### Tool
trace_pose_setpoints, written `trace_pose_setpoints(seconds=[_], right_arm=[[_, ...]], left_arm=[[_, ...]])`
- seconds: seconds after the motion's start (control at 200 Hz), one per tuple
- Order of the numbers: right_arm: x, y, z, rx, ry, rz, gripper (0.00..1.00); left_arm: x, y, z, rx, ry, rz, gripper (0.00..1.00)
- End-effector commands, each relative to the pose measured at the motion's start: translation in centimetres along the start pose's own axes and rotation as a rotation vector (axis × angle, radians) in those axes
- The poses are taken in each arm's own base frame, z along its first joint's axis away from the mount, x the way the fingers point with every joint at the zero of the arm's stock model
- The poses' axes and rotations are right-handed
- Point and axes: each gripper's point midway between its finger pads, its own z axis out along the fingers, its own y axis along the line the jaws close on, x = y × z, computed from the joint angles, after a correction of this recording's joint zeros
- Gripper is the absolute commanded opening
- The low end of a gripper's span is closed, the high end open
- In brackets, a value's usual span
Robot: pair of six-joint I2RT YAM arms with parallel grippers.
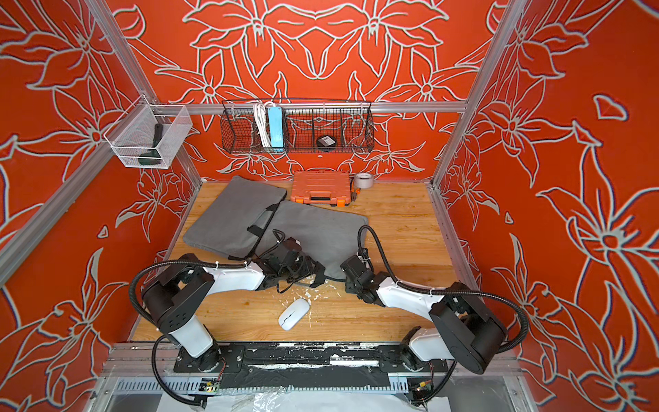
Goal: Put the mouse into the laptop bag
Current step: Unzip the zipper on the zippered laptop bag.
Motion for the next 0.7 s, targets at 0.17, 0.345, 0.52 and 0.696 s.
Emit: trace_pose_setpoints(seconds=[0.17, 0.345, 0.52, 0.696], right_arm=[[3.9, 3.3, -1.2, -0.166, 0.142, -0.089, 0.0], [2.9, 5.0, -1.7, -0.183, 0.128, -0.085, 0.0], [2.3, 4.1, -1.4, -0.125, 0.119, -0.02, 0.0], [1.7, 0.4, -1.2, -0.028, 0.11, 0.09, 0.0]], left_arm=[[0.4, 0.2, 2.4, -0.019, 0.025, -0.019, 0.13], [2.0, -1.8, 2.4, 0.012, 0.047, 0.014, 0.15], [3.2, -3.1, 0.4, 0.046, 0.042, 0.04, 0.48], [1.9, -3.6, -4.3, 0.088, -0.053, 0.057, 0.81]])
